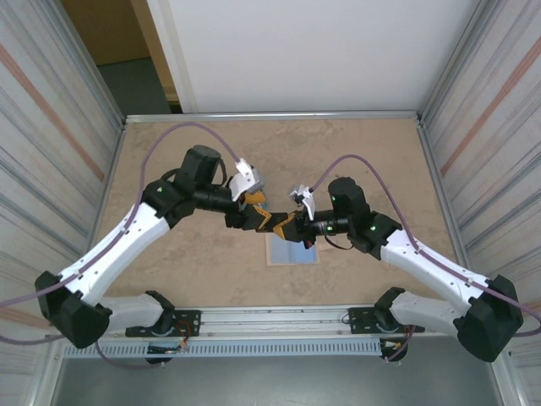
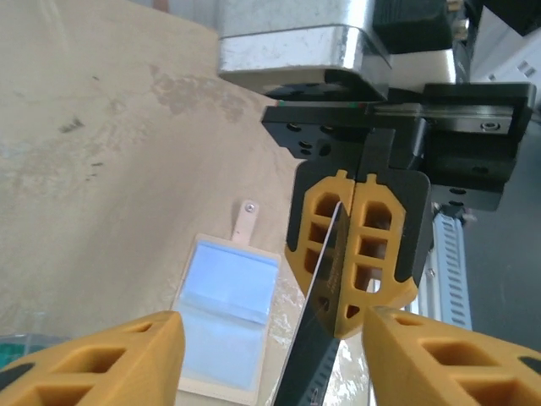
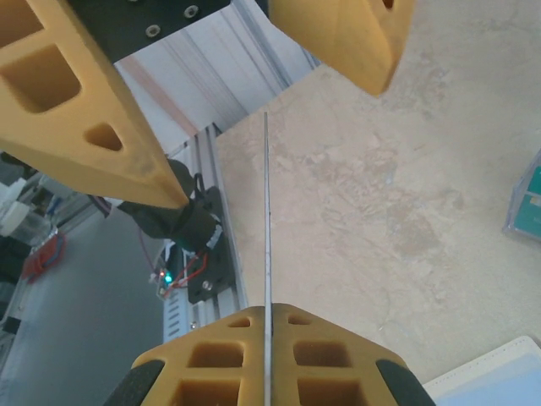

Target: Take the credit cards out of the card holder

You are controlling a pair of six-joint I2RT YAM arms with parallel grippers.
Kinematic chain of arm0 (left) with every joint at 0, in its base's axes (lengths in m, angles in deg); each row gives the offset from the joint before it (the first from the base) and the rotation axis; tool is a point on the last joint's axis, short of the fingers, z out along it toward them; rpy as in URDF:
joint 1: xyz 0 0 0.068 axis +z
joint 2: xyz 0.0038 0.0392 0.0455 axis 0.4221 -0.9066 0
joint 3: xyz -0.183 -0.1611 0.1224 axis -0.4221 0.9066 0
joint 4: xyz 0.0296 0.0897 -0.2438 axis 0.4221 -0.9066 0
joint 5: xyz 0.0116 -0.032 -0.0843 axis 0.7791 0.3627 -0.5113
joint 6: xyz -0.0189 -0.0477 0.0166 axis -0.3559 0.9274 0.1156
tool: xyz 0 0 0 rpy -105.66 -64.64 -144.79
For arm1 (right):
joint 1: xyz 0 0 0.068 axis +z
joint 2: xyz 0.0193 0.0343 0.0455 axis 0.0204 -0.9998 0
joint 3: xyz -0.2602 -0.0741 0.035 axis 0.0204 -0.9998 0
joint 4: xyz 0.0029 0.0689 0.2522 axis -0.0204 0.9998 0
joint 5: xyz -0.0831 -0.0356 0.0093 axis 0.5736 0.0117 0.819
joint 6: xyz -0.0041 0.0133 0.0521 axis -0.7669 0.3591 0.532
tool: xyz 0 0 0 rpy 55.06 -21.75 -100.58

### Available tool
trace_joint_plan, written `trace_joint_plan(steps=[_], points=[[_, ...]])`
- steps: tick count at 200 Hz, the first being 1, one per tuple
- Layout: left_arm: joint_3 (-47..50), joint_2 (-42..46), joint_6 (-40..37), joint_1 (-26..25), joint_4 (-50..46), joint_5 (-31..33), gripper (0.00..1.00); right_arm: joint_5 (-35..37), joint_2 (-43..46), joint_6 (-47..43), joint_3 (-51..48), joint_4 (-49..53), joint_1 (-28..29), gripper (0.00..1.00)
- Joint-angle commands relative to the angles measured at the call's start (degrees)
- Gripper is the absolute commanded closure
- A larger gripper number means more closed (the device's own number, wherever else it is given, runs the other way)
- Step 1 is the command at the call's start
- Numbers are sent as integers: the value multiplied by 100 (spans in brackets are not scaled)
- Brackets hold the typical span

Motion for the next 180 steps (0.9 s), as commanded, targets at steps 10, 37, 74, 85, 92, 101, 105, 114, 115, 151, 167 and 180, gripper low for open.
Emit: trace_joint_plan(steps=[10, 37, 74, 85, 92, 101, 105, 114, 115, 151, 167, 180], points=[[-556, -501, -783, 60, -932, -733, 48, -148, -18, -176, 226, 80, 43, 100], [-702, -740, -1001, 67, -1168, -874, 55, -132, -10, -184, 207, 55, 45, 100], [-836, -966, -1116, 93, -1225, -917, 100, 55, -62, -162, 202, 42, 36, 100], [-845, -987, -1196, 130, -1237, -852, 100, 208, -42, -158, 183, 65, 32, 89], [-804, -963, -1199, 213, -1135, -800, 100, 309, -15, -163, 157, 63, 29, 72], [-713, -929, -1177, 373, -931, -750, 100, 455, 28, -168, 117, 77, 20, 50], [-667, -912, -1180, 438, -839, -711, 100, 542, 45, -168, 104, 96, 22, 41], [-567, -880, -1186, 613, -616, -561, 100, 753, 93, -161, 52, 115, 18, 29], [-552, -884, -1186, 636, -585, -549, 100, 772, 99, -160, 46, 115, 9, 27], [-213, -921, -1402, 1271, 418, -460, 100, 1556, 334, -42, -140, 118, -21, 0], [-126, -1059, -1561, 1446, 808, -176, 100, 1876, 413, 29, -171, 148, -25, 1], [-62, -1217, -1673, 1588, 1110, -79, 100, 2197, 451, 136, -154, 207, -21, 1]])
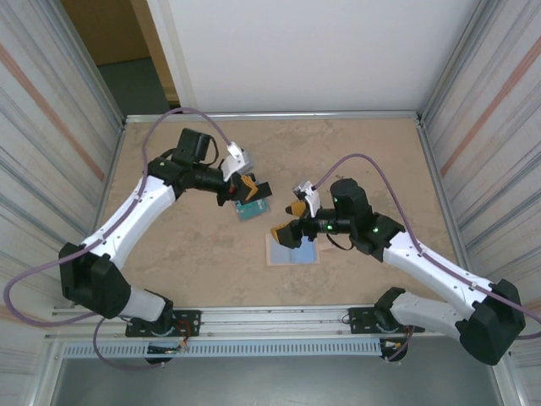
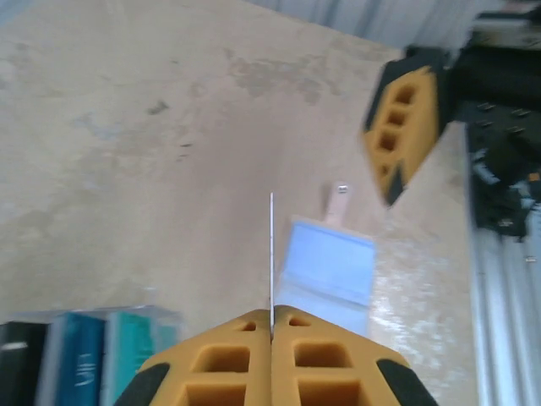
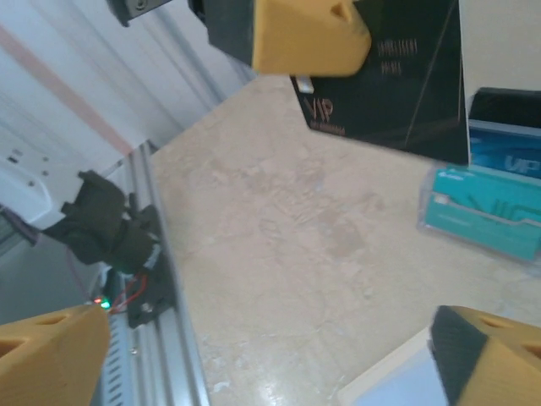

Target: Take the credit cards out of the card holder

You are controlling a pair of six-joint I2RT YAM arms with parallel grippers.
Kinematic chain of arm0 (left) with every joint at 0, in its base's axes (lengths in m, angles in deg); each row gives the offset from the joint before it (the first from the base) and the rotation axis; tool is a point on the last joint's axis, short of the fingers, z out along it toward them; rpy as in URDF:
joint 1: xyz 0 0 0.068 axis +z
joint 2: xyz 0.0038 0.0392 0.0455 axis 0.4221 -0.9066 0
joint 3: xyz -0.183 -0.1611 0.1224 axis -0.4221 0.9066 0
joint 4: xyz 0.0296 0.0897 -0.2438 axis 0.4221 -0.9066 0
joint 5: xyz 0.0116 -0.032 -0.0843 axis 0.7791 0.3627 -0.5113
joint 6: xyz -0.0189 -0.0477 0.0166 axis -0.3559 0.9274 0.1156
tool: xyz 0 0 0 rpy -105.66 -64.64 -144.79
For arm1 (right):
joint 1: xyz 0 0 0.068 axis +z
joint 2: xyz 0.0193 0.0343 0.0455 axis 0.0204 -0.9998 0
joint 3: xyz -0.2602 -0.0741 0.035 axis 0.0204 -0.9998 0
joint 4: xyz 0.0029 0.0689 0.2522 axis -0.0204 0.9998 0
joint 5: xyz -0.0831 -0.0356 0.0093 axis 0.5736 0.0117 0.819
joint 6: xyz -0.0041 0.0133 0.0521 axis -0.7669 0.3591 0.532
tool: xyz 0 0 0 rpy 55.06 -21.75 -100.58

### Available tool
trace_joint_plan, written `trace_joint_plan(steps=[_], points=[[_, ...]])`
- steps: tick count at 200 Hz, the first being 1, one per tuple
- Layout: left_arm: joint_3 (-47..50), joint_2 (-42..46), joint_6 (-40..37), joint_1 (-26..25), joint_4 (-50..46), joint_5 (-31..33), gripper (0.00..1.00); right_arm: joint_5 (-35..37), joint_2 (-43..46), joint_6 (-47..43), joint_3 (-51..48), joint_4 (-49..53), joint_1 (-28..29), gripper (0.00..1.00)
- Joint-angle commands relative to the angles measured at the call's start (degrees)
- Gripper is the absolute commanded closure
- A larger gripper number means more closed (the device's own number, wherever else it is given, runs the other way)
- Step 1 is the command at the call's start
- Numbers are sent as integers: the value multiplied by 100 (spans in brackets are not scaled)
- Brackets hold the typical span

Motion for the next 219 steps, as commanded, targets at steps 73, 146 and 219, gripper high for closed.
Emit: trace_joint_plan(steps=[73, 146, 219], points=[[-436, -1493, -967, 681, 884, 195, 100, 2823, 168, 927, 0, 475, -19, 1], [-773, -2203, -1240, 945, 817, 226, 100, 3168, 376, 1189, -52, 641, -18, 1], [-942, -2600, -1425, 1004, 670, 347, 100, 3436, 729, 1311, -150, 772, -22, 1]])
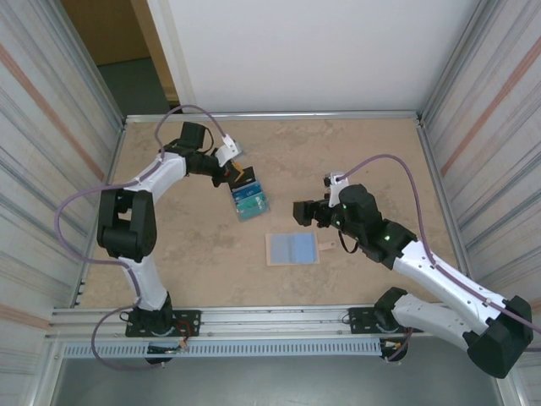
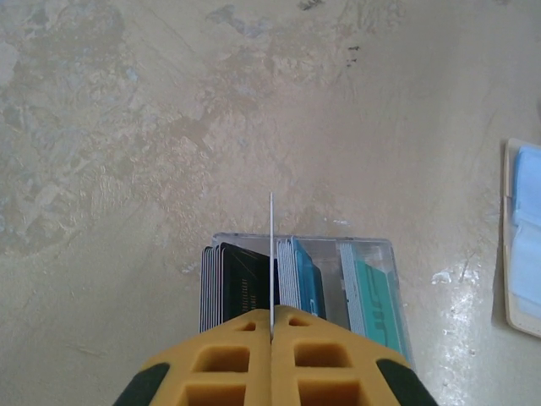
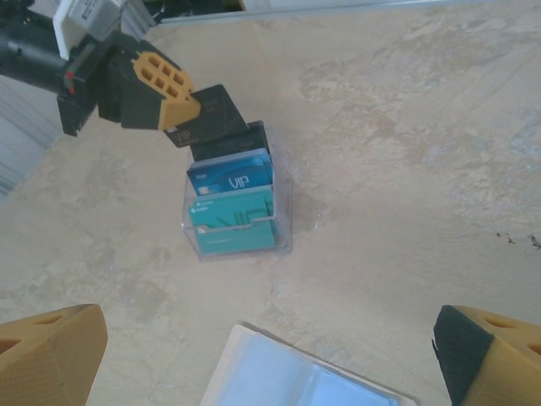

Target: Take the credit cards out of the card holder

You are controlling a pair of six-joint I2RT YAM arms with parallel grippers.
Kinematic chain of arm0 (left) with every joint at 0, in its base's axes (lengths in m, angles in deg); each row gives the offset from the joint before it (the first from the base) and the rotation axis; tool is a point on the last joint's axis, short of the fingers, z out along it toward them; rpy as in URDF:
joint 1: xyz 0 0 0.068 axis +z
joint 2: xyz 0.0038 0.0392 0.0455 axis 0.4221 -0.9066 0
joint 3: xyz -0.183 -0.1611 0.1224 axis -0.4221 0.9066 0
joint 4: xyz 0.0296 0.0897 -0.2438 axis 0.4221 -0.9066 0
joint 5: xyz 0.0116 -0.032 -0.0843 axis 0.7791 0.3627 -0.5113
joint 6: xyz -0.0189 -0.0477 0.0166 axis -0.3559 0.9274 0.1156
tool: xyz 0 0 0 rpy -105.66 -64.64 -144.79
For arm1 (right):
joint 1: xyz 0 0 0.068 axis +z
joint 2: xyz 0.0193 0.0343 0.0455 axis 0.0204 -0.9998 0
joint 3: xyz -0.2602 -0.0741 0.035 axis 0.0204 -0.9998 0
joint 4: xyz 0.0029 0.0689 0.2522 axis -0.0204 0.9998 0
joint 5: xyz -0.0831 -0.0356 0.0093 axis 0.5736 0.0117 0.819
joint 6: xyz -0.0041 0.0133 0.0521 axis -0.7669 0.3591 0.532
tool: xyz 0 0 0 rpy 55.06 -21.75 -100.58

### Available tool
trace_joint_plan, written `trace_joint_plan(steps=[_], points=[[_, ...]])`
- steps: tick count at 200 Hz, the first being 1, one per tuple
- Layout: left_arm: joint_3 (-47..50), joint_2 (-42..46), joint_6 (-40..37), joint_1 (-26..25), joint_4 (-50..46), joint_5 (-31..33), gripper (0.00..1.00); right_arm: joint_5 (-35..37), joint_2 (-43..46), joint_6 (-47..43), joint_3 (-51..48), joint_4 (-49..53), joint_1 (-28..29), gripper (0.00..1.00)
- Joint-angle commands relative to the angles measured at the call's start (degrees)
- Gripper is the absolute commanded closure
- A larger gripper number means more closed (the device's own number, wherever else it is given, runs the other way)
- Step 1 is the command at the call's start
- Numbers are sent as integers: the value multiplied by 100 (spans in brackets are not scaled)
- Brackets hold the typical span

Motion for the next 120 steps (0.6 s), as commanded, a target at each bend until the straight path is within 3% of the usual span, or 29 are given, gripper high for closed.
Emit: trace_joint_plan(steps=[1, 120], points=[[-252, -161, -220, 55, -149, 46, 100, 210, 159, 124, -56, 144, -19, 1], [-536, -554, -428, 56, -444, 342, 100, 373, 277, 147, -56, 270, -22, 1]])
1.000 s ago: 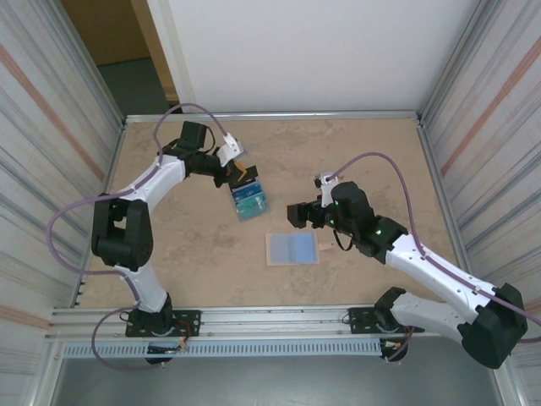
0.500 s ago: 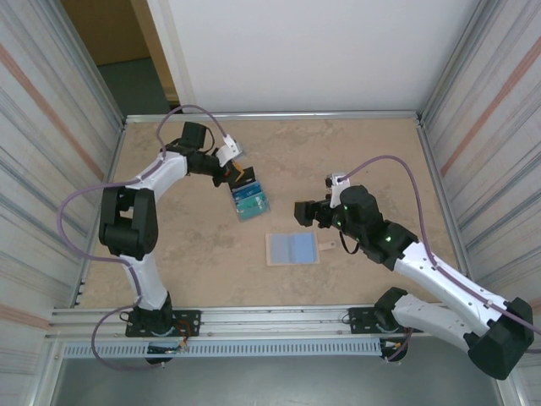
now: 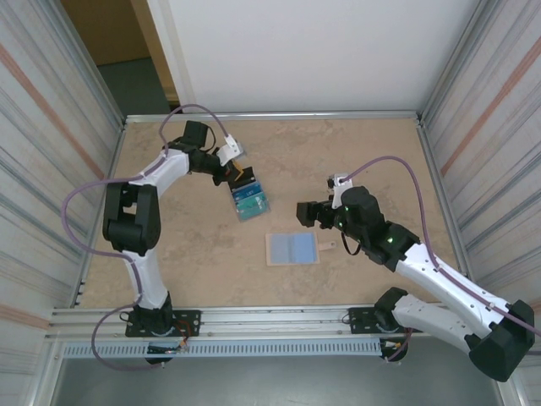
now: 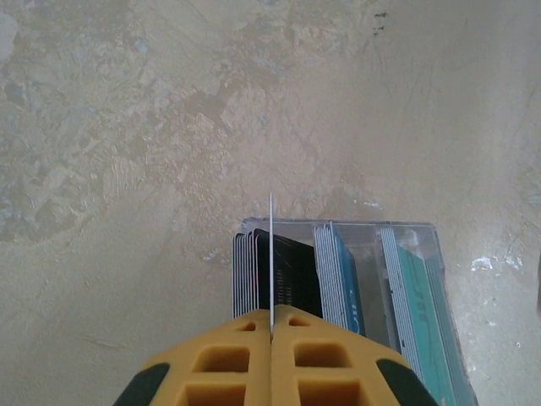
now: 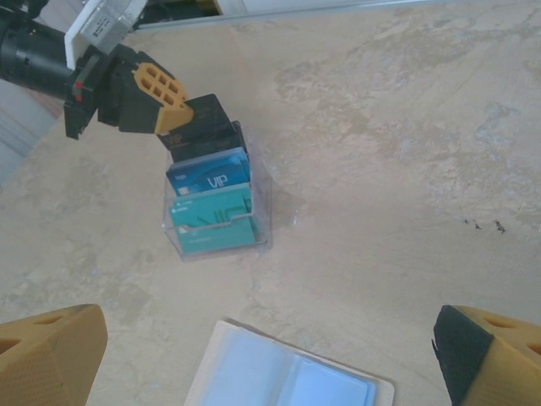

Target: Take the credit cards out of the card holder

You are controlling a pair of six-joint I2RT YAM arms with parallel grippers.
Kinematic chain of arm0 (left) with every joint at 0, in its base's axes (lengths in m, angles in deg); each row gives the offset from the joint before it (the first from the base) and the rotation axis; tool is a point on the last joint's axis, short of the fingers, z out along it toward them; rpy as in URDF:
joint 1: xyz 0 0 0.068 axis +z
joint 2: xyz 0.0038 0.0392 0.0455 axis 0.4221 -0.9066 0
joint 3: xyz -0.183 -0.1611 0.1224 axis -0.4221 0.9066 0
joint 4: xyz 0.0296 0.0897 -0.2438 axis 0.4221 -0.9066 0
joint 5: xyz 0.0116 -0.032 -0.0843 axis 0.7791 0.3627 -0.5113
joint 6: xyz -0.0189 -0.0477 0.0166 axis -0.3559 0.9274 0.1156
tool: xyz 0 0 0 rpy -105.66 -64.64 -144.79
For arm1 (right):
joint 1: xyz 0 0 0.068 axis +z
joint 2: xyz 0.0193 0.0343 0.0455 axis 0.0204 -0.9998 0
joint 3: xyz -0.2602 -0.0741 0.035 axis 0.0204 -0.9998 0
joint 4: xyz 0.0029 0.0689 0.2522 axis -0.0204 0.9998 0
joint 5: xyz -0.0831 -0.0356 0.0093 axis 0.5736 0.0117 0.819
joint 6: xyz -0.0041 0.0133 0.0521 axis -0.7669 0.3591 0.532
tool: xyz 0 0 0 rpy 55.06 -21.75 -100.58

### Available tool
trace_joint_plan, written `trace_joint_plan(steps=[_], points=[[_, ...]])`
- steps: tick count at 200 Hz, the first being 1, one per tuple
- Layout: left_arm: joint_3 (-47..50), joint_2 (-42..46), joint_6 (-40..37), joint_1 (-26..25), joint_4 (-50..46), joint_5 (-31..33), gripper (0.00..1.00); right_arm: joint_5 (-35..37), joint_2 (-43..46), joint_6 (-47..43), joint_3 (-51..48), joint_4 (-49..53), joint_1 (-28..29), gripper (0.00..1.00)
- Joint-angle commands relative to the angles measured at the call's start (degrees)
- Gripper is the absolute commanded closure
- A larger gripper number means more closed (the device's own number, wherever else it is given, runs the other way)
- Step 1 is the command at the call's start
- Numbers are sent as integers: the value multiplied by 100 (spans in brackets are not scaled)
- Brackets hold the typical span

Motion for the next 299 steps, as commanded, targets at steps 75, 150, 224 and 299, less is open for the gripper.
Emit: trace_joint_plan(steps=[75, 150, 224, 299], points=[[-236, -185, -79, 49, -182, 42, 73, 163, 76, 114, -22, 16, -28, 1], [-172, 133, 33, 48, -133, 65, 72, 249, 112, 100, -5, -12, -29, 1], [358, 1109, 365, 36, 226, 353, 48, 762, 453, 175, -114, 132, -30, 1], [1965, 2715, 1127, -384, 1419, 1609, 9, 1731, 1278, 328, -383, 706, -78, 1]])
